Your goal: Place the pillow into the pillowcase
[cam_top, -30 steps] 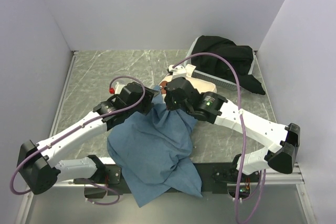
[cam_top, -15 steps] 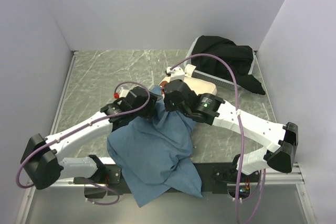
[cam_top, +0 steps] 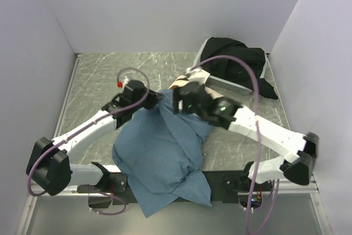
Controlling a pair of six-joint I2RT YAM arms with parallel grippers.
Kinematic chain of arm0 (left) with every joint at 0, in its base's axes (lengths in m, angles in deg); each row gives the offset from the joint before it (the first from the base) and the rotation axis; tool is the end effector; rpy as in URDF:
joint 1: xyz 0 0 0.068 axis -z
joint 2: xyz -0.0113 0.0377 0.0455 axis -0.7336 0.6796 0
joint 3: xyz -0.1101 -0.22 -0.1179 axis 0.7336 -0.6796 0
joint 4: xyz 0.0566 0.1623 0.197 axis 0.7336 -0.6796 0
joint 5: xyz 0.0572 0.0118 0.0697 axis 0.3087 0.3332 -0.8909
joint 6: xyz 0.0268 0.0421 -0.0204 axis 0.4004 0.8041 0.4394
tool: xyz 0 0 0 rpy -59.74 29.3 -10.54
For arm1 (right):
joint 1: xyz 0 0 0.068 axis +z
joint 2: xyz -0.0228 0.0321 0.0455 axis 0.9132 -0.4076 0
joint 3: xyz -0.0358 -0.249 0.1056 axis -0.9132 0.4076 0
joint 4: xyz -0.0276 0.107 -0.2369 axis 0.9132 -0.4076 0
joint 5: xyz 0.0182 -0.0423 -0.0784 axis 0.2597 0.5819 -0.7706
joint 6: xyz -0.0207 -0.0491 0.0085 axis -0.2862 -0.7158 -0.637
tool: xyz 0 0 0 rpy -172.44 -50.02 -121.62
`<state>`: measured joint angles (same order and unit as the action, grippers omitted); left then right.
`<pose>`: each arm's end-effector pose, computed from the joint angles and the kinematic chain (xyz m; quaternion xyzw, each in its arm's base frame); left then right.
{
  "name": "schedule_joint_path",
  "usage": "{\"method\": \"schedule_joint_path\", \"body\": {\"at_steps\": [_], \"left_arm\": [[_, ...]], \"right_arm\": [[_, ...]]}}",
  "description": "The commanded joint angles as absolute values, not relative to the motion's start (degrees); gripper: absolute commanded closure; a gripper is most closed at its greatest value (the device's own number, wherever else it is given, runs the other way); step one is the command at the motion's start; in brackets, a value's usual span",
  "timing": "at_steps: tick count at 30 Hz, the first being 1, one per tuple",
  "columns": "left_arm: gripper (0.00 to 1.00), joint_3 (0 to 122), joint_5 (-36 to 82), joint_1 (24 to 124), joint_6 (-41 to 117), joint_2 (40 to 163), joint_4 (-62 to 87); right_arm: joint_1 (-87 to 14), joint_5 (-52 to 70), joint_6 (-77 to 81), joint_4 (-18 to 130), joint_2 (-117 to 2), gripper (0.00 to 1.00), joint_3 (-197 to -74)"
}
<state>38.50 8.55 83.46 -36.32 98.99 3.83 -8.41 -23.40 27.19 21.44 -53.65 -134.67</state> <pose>0.2316 -0.1654 0.2711 -0.3870 0.7721 -0.4174 0.2826 0.1700 0.2391 0.3541 -0.1004 0.8765 0.1629 0.4417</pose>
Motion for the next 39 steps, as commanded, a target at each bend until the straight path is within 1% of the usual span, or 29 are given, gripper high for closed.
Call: {"method": "schedule_joint_path", "body": {"at_steps": [1, 2, 3, 4, 6, 8, 9, 11, 12, 18, 22, 23, 27, 33, 36, 39], "left_arm": [[0.99, 50.3, 18.4, 73.8, -13.4, 98.9, 7.4], [0.99, 52.5, 20.4, 72.5, -10.9, 100.5, 6.6], [0.99, 54.7, 25.1, 71.3, -6.2, 101.5, 5.0], [0.99, 59.3, 27.0, 69.7, -4.3, 102.5, 3.9], [0.99, 63.8, 33.6, 68.1, 1.1, 105.2, 2.1], [0.99, 71.8, 37.2, 66.6, 4.8, 107.8, -0.6], [0.99, 78.3, 38.6, 66.2, 8.1, 108.9, -2.2], [0.99, 85.0, 43.2, 65.4, 11.1, 112.0, -7.1], [0.99, 91.4, 44.2, 65.2, 13.2, 113.1, -9.1], [0.99, 110.5, 50.5, 64.0, 16.1, 119.9, -15.6], [0.99, 114.9, 55.5, 61.8, 13.2, 121.5, -10.2], [0.99, 115.2, 58.8, 61.3, 12.4, 121.9, -6.8], [0.99, 118.6, 63.3, 59.6, 9.3, 123.6, -3.1], [0.99, 124.3, 66.6, 56.4, 9.7, 127.9, -5.2], [0.99, 124.9, 68.5, 55.8, 8.6, 129.4, -3.9], [0.99, 124.1, 70.8, 55.3, 6.5, 129.7, -0.9]], "right_arm": [[-20.0, -17.6, 28.5, 22.9, -41.3, 0.12, -132.4], [-25.4, -15.3, 28.2, 23.5, -40.1, 0.09, -131.6], [-27.4, -13.8, 27.7, 23.7, -38.5, 0.09, -131.1], [-29.6, -11.1, 27.4, 23.7, -38.1, 0.08, -131.1], [-33.9, -9.1, 26.4, 23.2, -38.5, 0.07, -131.5], [-36.1, -6.9, 26.0, 23.1, -39.0, 0.06, -132.1], [-38.6, -5.2, 25.6, 23.5, -39.3, 0.05, -132.3], [-41.0, -0.1, 25.7, 25.1, -39.7, 0.04, -132.4], [-42.7, 1.2, 26.0, 25.5, -40.3, 0.04, -132.5], [-45.0, 5.7, 26.4, 26.6, -42.7, 0.01, -135.3], [-46.1, 8.3, 26.9, 26.6, -44.4, 0.01, -138.6], [-46.2, 8.4, 26.8, 26.6, -44.4, 0.01, -139.1], [-47.0, 7.4, 26.3, 25.9, -43.8, 0.00, -140.6], [-49.0, 3.2, 26.3, 22.4, -38.0, 0.00, -142.7], [-49.8, -1.1, 27.1, 20.1, -35.0, 0.00, -144.1], [-50.6, 0.1, 26.9, 19.7, -35.0, 0.00, -143.9]]}}
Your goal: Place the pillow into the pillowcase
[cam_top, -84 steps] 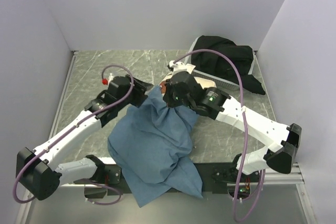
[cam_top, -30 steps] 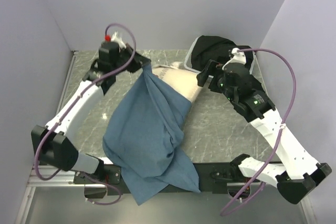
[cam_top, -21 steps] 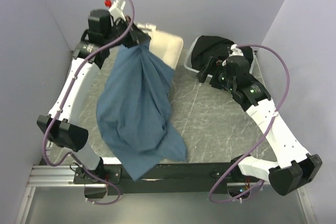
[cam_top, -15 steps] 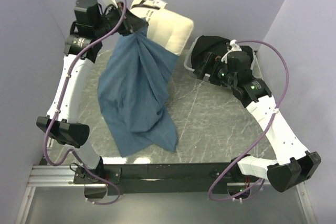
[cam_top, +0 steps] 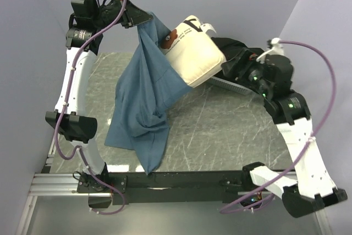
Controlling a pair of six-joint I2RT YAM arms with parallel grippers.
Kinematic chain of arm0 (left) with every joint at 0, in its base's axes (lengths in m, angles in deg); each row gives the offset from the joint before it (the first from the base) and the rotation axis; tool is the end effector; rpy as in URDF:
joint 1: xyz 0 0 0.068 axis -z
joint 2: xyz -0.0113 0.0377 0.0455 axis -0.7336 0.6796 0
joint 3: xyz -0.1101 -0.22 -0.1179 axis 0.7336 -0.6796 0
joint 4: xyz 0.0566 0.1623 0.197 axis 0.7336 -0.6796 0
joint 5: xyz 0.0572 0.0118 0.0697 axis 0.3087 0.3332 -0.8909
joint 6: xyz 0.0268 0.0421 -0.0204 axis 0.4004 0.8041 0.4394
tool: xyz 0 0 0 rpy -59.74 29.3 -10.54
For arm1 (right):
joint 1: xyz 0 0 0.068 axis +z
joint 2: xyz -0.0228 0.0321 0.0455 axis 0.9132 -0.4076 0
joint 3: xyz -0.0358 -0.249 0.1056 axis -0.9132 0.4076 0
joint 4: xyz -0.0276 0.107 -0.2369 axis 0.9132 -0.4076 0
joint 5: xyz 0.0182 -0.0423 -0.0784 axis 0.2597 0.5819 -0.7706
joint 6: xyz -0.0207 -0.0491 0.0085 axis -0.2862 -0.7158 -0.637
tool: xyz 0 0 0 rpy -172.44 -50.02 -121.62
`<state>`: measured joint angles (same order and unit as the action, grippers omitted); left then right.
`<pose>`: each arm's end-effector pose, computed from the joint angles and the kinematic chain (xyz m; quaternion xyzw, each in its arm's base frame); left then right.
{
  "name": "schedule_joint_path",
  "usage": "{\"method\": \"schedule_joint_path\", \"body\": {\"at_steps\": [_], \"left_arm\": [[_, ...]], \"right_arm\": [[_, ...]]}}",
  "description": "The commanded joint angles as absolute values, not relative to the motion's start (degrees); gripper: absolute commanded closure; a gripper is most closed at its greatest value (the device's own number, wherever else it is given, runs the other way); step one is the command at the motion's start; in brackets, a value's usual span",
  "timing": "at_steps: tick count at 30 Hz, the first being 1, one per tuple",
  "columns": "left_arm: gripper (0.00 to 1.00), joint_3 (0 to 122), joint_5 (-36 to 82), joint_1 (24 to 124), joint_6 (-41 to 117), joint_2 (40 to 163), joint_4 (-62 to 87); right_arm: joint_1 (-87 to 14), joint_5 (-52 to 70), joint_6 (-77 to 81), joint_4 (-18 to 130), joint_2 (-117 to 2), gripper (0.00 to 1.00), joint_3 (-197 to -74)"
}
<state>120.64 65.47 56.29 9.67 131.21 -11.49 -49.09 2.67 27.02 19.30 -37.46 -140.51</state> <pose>0.3649 -0.0865 0.5420 0.1424 0.6726 -0.5404 0.4851 0.1986 0.0608 0.4482 0.1010 0.8030 0.2483 0.5323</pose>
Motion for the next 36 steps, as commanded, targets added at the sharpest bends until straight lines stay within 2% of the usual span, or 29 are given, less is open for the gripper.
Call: {"method": "schedule_joint_path", "body": {"at_steps": [1, 3, 8, 12, 18, 21, 26, 29, 32, 35, 36], "left_arm": [[0.99, 124.0, 71.9, 55.2, 6.2, 129.8, -0.1], [0.99, 124.4, 71.8, 54.9, 7.1, 129.8, -1.2], [0.99, 122.0, 75.2, 54.5, 5.7, 128.8, 2.1], [0.99, 121.2, 76.9, 54.5, 5.0, 128.4, 2.9], [0.99, 115.2, 77.9, 54.7, 7.0, 125.2, 2.4], [0.99, 110.8, 77.7, 55.9, 7.6, 123.0, 2.8], [0.99, 108.7, 68.2, 61.1, 15.4, 120.9, -6.8], [0.99, 102.4, 60.9, 67.4, 17.2, 119.0, -7.2], [0.99, 94.1, 54.8, 73.5, 16.3, 115.7, -4.1], [0.99, 87.8, 48.4, 77.3, 14.7, 112.1, -3.0], [0.99, 86.9, 40.9, 78.2, 14.5, 111.3, -5.2]], "right_arm": [[-50.7, 1.5, 26.8, 19.6, -35.5, 0.00, -143.7], [-51.0, 8.6, 26.8, 20.4, -35.7, 0.00, -142.5], [-51.6, 7.6, 25.7, 21.6, -36.9, 0.00, -144.1], [-51.8, 17.2, 25.4, 27.0, -41.5, 0.00, -143.4], [-51.6, 28.5, 26.6, 36.9, -46.9, 0.00, -138.4], [-50.4, 27.4, 29.1, 38.1, -48.8, 0.00, -133.1], [-44.8, 26.7, 36.3, 49.6, -45.6, 0.00, -115.3], [-40.1, 27.0, 42.1, 56.5, -45.4, 0.00, -110.3], [-39.4, 25.6, 42.7, 57.1, -47.9, 0.00, -113.5], [-40.9, 22.1, 40.3, 50.6, -48.9, 0.03, -119.8], [-41.2, 20.3, 40.0, 49.1, -48.8, 0.04, -120.9]]}}
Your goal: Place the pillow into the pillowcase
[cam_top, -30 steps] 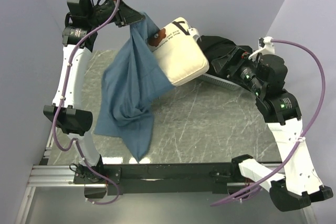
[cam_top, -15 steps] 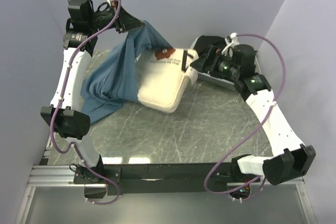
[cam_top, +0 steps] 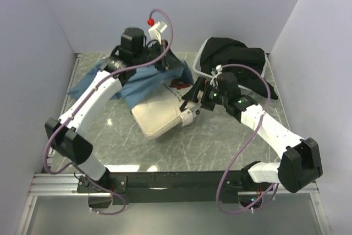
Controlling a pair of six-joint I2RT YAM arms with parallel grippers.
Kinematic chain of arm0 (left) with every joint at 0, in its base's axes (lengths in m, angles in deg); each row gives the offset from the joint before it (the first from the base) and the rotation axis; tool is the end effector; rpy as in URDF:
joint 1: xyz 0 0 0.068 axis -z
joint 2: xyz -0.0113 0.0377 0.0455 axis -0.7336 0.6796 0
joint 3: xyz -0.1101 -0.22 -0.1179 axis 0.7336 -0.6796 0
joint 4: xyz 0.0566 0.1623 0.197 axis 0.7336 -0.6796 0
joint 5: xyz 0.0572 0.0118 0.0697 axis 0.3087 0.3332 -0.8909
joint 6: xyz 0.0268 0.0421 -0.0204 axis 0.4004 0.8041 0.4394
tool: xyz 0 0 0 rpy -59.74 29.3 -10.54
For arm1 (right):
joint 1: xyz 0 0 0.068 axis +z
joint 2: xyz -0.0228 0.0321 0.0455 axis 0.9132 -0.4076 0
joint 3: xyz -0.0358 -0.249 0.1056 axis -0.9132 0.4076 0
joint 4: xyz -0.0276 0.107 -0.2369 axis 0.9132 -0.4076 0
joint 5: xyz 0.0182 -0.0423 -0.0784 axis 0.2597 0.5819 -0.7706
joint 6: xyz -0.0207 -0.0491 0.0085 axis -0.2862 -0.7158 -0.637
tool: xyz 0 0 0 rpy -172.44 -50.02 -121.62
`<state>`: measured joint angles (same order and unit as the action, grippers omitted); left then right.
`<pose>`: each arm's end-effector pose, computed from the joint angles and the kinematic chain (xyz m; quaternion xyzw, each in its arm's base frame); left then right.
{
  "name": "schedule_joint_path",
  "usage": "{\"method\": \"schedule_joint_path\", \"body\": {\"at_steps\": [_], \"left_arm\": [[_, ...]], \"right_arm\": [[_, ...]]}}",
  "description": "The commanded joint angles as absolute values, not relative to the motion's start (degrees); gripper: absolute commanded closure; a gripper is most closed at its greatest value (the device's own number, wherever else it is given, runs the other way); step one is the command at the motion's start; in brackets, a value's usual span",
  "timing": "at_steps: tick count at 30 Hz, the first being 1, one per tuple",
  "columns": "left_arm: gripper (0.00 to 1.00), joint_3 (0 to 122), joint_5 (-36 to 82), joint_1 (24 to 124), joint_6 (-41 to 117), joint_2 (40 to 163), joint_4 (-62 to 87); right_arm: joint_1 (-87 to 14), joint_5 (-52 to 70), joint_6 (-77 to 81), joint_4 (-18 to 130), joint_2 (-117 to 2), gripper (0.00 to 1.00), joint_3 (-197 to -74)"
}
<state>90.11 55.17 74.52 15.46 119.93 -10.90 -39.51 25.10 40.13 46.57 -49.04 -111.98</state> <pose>0.3167 -0.1898 0.4457 0.1695 0.7492 -0.5304 0.3586 0.2472 0.1387 0.2799 0.0388 0.8569 0.4249 0.2893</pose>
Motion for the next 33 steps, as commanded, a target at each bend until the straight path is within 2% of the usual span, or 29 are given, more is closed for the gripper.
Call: {"method": "schedule_joint_path", "body": {"at_steps": [1, 3, 7, 11, 17, 20, 23, 26, 33], "left_arm": [[0.99, 85.9, 36.0, 78.6, 13.4, 109.8, -6.6], [0.99, 82.5, 24.1, 78.7, 11.7, 108.2, -9.4], [0.99, 70.3, 16.8, 78.7, 4.4, 104.1, -5.8], [0.99, 63.8, 15.7, 78.6, -0.8, 104.5, -1.2], [0.99, 62.2, 16.0, 77.7, -5.5, 109.4, 3.0], [0.99, 63.0, 17.4, 77.6, -6.6, 112.0, 4.3], [0.99, 62.4, 18.8, 77.6, -7.2, 113.3, 7.0], [0.99, 61.8, 19.9, 77.8, -7.7, 114.0, 7.9], [0.99, 60.5, 20.2, 79.4, -6.2, 112.1, 7.1]], "right_arm": [[-41.9, 20.0, 40.1, 48.4, -48.7, 0.04, -121.7], [-42.7, 20.6, 40.4, 46.7, -48.3, 0.02, -122.6], [-42.2, 16.0, 40.3, 44.7, -47.1, 0.00, -117.9], [-45.4, 14.3, 41.1, 45.5, -45.9, 0.00, -108.2], [-50.5, 8.6, 43.2, 43.3, -39.5, 0.00, -100.0], [-53.7, 9.4, 43.6, 41.9, -37.2, 0.00, -97.9], [-55.1, 16.1, 45.6, 43.6, -35.0, 0.00, -94.5], [-51.4, 21.4, 51.4, 50.1, -31.8, 0.00, -88.4], [-34.3, 12.1, 61.8, 62.0, -29.1, 0.00, -81.9]]}}
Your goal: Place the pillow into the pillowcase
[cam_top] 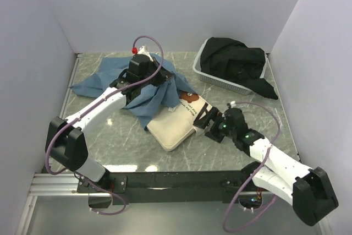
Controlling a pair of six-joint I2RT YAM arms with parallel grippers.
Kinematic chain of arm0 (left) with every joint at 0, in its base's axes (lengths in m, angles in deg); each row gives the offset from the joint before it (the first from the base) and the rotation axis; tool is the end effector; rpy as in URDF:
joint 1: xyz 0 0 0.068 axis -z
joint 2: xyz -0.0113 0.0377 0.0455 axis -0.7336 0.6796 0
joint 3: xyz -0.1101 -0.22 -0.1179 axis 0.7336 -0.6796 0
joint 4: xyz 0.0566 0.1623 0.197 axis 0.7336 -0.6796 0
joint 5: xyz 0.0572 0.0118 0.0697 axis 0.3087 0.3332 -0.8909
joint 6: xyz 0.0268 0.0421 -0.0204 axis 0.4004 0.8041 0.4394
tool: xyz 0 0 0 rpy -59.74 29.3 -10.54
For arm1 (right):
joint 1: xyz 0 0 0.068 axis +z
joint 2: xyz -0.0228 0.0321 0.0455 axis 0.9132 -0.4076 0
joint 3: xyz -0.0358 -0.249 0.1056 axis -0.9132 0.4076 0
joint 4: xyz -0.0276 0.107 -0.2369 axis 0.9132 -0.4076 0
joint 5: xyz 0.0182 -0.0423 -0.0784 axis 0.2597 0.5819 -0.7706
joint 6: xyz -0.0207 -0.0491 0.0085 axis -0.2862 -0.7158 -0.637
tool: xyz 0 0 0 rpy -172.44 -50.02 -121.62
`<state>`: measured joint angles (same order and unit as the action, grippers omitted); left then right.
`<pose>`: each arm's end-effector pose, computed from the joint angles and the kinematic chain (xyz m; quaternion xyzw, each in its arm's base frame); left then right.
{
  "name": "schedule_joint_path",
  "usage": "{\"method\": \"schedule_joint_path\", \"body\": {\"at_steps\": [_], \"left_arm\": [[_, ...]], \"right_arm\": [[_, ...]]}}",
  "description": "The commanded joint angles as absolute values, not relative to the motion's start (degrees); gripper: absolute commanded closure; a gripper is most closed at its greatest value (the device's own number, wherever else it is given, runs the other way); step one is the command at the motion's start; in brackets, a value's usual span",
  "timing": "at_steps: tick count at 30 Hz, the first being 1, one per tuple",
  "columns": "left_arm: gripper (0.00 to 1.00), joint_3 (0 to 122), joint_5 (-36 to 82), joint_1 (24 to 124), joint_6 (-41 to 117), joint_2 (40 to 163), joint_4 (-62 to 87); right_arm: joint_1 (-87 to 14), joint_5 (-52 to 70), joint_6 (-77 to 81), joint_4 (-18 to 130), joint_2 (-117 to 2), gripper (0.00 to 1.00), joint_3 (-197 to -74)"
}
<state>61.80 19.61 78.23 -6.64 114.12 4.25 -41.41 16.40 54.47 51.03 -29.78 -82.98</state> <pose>0.3096 -0.1900 0.3337 -0.1560 0.8091 -0.4163 0.3844 0.1705 0.0878 0.1886 0.2093 0.8613 0.3846 0.2579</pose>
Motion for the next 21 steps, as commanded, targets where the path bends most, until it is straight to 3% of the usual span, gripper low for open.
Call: {"method": "schedule_joint_path", "body": {"at_steps": [1, 10, 18, 20, 21], "left_arm": [[0.99, 59.5, 20.0, 79.6, -5.8, 111.6, 7.0], [0.99, 56.8, 20.2, 83.1, -4.1, 108.7, 5.7], [0.99, 54.6, 16.6, 89.5, -2.5, 104.7, 0.3], [0.99, 53.7, 16.3, 90.2, -2.0, 104.0, -0.8], [0.99, 53.6, 16.5, 90.5, -0.6, 103.6, -1.3]], "right_arm": [[-33.3, 11.0, 62.8, 63.7, -29.7, 0.00, -80.4], [-27.0, 8.9, 71.2, 87.2, -46.0, 0.00, -75.5], [-27.9, 6.6, 71.3, 106.8, -62.0, 0.00, -78.3], [-29.0, 8.5, 72.0, 113.6, -64.2, 0.26, -79.1], [-29.6, 9.6, 73.1, 115.3, -65.9, 0.48, -79.5]]}}
